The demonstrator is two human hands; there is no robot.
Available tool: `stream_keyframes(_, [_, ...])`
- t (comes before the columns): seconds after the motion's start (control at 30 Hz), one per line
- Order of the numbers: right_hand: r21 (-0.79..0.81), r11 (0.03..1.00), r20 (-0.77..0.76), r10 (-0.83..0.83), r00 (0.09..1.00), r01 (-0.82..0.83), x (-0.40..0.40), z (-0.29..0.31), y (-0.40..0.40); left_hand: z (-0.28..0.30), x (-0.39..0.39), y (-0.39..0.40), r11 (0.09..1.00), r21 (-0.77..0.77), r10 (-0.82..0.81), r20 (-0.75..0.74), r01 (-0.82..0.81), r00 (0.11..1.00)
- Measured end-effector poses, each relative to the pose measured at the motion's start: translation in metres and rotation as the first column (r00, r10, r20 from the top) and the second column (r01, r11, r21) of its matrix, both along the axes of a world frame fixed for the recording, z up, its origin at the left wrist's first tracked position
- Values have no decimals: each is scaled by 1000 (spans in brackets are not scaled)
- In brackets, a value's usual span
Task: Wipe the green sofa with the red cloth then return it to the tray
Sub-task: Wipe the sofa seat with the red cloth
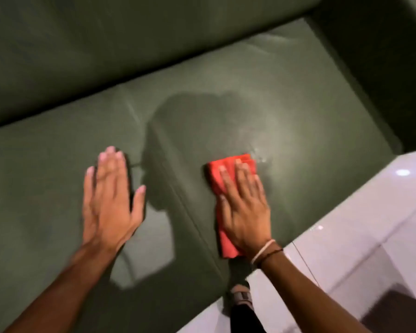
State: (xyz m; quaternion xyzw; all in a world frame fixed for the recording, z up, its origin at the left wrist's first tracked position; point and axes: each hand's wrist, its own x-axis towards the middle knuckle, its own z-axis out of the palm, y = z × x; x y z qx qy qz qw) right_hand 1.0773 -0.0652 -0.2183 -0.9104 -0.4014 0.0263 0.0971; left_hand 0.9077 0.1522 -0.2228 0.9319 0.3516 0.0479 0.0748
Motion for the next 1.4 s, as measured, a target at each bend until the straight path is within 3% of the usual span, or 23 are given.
stream_keyframes(0.1, [-54, 961, 7, -270, 963, 270, 89, 9, -79, -9, 73, -33, 997, 15, -69, -38, 70, 997])
stream_keyframes(0.17, [-96, 881, -9, -466, 885, 463, 162, 12, -108, -18, 83, -40, 997, 67, -41, -67, 45, 997])
stream_keyframes(0.27, [-61, 730, -41, -684, 729, 681, 209, 9, -70, -22, 80, -38, 992, 119, -28, -83, 38, 996])
stream_keyframes(0.3, [-51, 756, -45, -655, 754, 653, 196, 7, -41, -23, 80, -39, 993, 119, -13, -77, 22, 997])
stream_keyframes(0.37, [19, 938, -67, -344, 937, 346, 132, 1, 22, -23, 79, -42, 991, 120, 71, -57, -63, 996])
stream_keyframes(0.4, [44, 998, -51, -46, 998, 48, 91, -3, 44, -23, 77, -43, 984, 126, 136, -43, -130, 990])
stream_keyframes(0.43, [47, 959, -58, 283, 957, -281, 53, -2, 54, -22, 75, -44, 973, 126, 201, -36, -195, 979])
stream_keyframes(0.47, [31, 847, -81, 531, 844, -530, 31, 2, 51, -21, 73, -44, 962, 120, 251, -28, -246, 968])
stream_keyframes(0.5, [30, 746, -88, 665, 742, -665, 33, 3, 42, -19, 72, -44, 951, 115, 291, -23, -287, 956])
stream_keyframes(0.53, [56, 707, -83, 707, 702, -705, 53, 1, 27, -18, 73, -46, 945, 114, 312, -25, -307, 950])
stream_keyframes(0.6, [67, 823, -82, 567, 819, -563, 120, 0, -4, -16, 76, -44, 946, 125, 307, -39, -300, 951])
stream_keyframes(0.7, [-34, 998, -75, 49, 996, -51, 241, 7, -30, -17, 76, -44, 951, 138, 286, -53, -277, 957])
stream_keyframes(0.77, [-40, 960, -52, -278, 959, 277, 298, 11, -15, -19, 77, -44, 949, 146, 291, -55, -281, 955])
stream_keyframes(0.83, [-34, 855, -63, -519, 852, 518, 320, 13, 30, -24, 76, -41, 943, 164, 300, -47, -289, 953])
stream_keyframes(0.9, [-16, 786, -89, -616, 782, 618, 303, 14, 95, -28, 75, -42, 945, 163, 293, -40, -283, 955])
stream_keyframes(0.97, [18, 894, -147, -441, 885, 448, 242, 11, 168, -30, 76, -41, 944, 167, 297, -46, -285, 954])
stream_keyframes(1.03, [82, 991, -97, -99, 990, 107, 143, 8, 226, -31, 76, -38, 941, 168, 307, -70, -292, 949])
stream_keyframes(1.07, [74, 996, -48, 55, 997, -51, 96, 6, 245, -31, 75, -38, 943, 161, 308, -77, -293, 948])
stream_keyframes(1.13, [17, 945, -80, 326, 942, -326, 46, 9, 258, -32, 75, -40, 942, 155, 313, -69, -299, 947])
stream_keyframes(1.23, [-82, 696, -48, 712, 700, -713, 94, 1, 243, -30, 75, -39, 944, 140, 310, -72, -298, 948])
stream_keyframes(1.3, [-103, 635, -28, 767, 641, -765, 159, 3, 222, -31, 73, -39, 949, 133, 296, -67, -285, 953])
stream_keyframes(1.33, [-97, 704, -37, 703, 710, -703, 193, 5, 206, -32, 72, -39, 949, 132, 295, -66, -285, 953])
stream_keyframes(1.4, [-77, 907, -51, 410, 911, -413, 258, 10, 160, -32, 72, -39, 948, 135, 300, -63, -289, 952])
